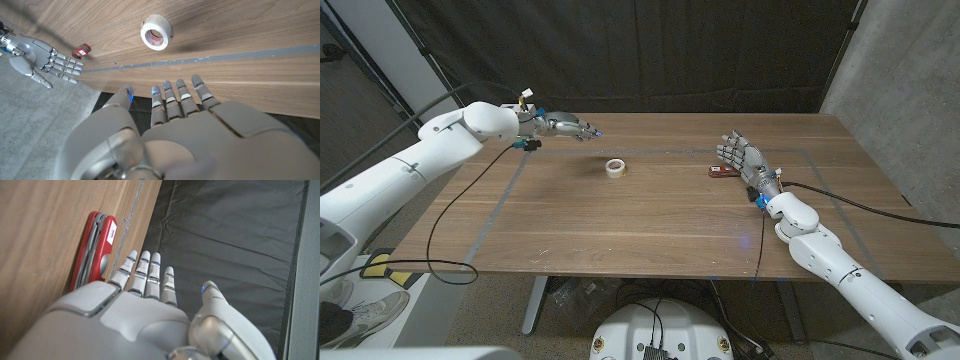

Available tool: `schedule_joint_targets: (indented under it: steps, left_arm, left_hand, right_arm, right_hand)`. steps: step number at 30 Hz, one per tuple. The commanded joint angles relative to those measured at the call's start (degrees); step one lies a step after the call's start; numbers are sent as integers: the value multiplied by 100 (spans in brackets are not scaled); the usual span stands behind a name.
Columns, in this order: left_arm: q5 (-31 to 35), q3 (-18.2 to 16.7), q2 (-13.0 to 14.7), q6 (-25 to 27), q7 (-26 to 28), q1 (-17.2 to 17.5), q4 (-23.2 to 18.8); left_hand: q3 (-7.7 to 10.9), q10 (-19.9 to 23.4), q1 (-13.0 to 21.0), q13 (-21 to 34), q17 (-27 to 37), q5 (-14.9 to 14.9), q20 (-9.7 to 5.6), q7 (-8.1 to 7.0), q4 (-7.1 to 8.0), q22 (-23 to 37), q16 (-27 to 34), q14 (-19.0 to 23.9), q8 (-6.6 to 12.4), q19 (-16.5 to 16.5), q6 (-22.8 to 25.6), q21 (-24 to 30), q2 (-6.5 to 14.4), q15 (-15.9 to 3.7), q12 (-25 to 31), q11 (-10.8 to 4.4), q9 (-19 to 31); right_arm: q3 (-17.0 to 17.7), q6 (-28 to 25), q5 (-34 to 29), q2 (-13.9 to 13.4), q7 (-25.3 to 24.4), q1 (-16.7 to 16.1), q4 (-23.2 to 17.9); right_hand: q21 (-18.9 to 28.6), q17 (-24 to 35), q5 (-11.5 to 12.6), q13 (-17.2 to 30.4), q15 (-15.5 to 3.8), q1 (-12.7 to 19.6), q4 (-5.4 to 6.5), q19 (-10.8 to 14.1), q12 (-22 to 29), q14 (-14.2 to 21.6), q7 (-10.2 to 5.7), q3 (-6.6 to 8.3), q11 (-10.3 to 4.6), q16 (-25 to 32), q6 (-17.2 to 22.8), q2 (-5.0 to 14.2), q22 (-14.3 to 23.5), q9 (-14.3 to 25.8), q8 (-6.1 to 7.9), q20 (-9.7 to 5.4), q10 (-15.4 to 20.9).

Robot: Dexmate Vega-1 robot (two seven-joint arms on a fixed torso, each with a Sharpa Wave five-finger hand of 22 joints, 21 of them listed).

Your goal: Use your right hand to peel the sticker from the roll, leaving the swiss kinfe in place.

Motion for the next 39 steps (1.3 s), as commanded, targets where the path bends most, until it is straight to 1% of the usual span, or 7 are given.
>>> schedule_joint_targets:
  steps: [1,8,13,16,22,35,39]
  left_arm:
    - [1012,459,-110,181,-381,-549,-49]
    - [2020,780,-184,209,-541,-831,-275]
    - [2157,873,-425,-107,-745,-1055,-91]
    - [2357,956,-530,-257,-795,-1158,-64]
    - [3182,1147,-622,-428,-659,-1272,-162]
    - [3837,1126,-691,-866,-506,-1217,-227]
    - [4244,1136,-612,-1077,-336,-1167,-365]
  left_hand:
    - [94,77,148,-4,-13,21,16,36,-62,15,15,67,46,87,111,45,-21,-12,30,-12,19]
    - [167,-132,315,-5,-4,13,-97,-17,-154,13,-191,-348,-27,2,102,-9,-60,-32,-130,-95,23]
    - [181,-11,344,-2,9,13,-73,-19,-149,13,-131,-194,-47,24,115,-10,-50,-49,-108,-112,26]
    - [194,-8,386,-2,3,15,-89,-69,-180,12,-133,-173,-41,36,160,-11,-70,-69,-120,-136,26]
    - [213,-20,611,-5,-31,24,-166,-176,-394,2,-255,-386,-34,-172,303,-120,-257,-171,-184,-266,28]
    - [156,-278,1042,-1,-62,62,-233,-369,-675,3,-403,-1158,-72,-433,440,-277,-582,-47,-346,-409,33]
    - [32,-608,1209,8,-52,101,-198,-662,-676,5,-388,-1552,-165,-629,285,-393,-820,86,-428,-421,40]
  right_arm:
    - [47,95,-60,47,-168,-83,-13]
    - [83,-31,36,40,-199,-76,-67]
    - [50,102,69,247,-196,29,106]
    - [24,102,54,231,-120,75,121]
    - [93,125,-55,191,-353,2,-17]
    - [111,177,-22,214,-329,-21,64]
    - [122,178,-31,208,-365,-50,34]
  right_hand:
    - [4,11,49,21,-26,-71,-5,40,22,79,3,52,-24,44,55,5,11,24,38,40,63]
    - [6,12,51,21,-29,-75,-5,48,23,87,7,60,-14,39,74,7,12,26,34,43,80]
    - [10,13,51,22,-35,-81,-2,57,24,105,22,65,0,41,115,9,13,26,40,40,96]
    - [14,14,51,23,-38,-86,1,67,30,124,27,69,-2,44,137,11,14,27,41,37,121]
    - [17,15,52,23,-32,-91,4,74,29,129,30,73,2,41,149,13,15,28,38,33,126]
    - [24,17,49,24,-47,-110,11,91,24,154,25,76,7,39,168,6,18,30,26,30,139]
    - [26,17,49,25,-44,-115,13,96,21,162,29,78,0,39,173,5,18,30,23,27,139]
